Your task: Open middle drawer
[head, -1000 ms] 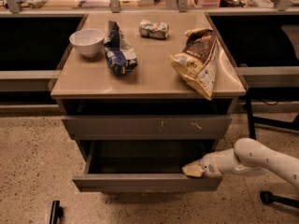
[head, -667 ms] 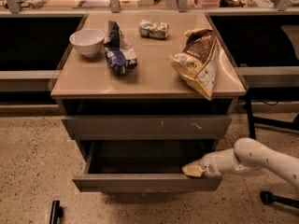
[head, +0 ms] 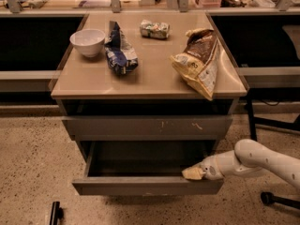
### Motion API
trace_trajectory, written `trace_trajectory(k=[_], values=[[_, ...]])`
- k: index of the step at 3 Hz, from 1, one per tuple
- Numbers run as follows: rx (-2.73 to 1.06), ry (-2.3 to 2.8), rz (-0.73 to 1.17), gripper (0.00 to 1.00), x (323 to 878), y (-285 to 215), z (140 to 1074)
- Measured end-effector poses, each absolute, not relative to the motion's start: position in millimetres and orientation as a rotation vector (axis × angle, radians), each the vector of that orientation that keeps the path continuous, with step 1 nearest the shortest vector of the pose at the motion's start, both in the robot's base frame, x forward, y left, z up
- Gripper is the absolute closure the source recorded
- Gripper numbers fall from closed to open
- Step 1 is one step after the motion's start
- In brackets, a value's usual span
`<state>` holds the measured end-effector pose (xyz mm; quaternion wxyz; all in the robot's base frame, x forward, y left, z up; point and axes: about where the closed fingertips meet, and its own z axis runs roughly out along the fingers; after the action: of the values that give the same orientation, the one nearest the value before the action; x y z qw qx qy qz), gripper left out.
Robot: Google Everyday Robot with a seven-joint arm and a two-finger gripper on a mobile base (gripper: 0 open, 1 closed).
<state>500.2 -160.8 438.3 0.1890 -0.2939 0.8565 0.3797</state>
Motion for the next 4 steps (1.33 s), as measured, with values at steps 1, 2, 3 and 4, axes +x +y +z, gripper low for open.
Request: trace_trajectory(k=[1, 2, 3, 4], values=[[-0.809, 2.417, 1.111, 1.0, 486, -161, 437], [-0.809, 2.417, 1.111, 1.0, 486, -161, 440], [-0.834, 2.448, 1.148, 1.0, 459, -156, 436], [-0.834, 2.448, 1.148, 1.0, 460, -156, 440]])
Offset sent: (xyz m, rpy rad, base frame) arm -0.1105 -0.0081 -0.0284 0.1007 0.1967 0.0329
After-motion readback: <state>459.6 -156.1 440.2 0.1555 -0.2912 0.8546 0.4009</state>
